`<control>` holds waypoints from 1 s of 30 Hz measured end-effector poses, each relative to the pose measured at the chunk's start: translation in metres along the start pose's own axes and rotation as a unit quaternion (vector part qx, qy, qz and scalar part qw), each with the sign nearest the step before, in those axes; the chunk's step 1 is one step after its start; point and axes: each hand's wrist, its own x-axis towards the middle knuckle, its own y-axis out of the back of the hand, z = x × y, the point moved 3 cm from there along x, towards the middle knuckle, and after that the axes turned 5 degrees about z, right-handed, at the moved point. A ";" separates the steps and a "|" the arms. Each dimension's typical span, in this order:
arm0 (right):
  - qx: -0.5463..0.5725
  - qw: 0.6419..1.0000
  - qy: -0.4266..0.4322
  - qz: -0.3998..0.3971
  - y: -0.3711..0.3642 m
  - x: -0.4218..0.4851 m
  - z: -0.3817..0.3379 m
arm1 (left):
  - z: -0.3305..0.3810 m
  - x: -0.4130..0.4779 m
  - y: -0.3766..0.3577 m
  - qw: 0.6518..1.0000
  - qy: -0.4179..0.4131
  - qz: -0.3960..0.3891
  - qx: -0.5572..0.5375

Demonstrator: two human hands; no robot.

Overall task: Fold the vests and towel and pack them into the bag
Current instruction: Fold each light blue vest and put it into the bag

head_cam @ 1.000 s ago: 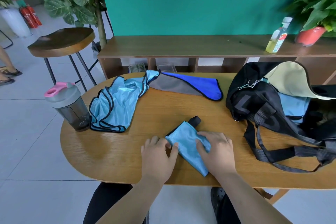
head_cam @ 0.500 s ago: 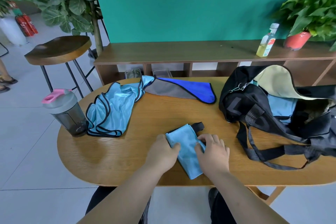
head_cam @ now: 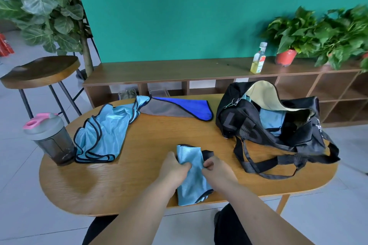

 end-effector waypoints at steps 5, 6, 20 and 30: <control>0.041 0.999 -0.008 0.005 0.020 -0.010 0.004 | 0.012 -0.012 -0.004 0.998 -0.001 -0.018 -0.061; 0.064 0.998 -0.018 0.010 0.024 -0.009 0.006 | 0.016 -0.013 -0.004 0.996 0.001 -0.027 -0.081; 0.469 0.882 0.012 -0.049 0.129 -0.017 0.005 | 0.112 -0.025 -0.025 0.953 -0.069 -0.205 -0.212; 0.385 0.921 0.010 0.062 0.209 0.019 0.033 | 0.180 -0.014 -0.091 0.960 -0.140 -0.195 -0.142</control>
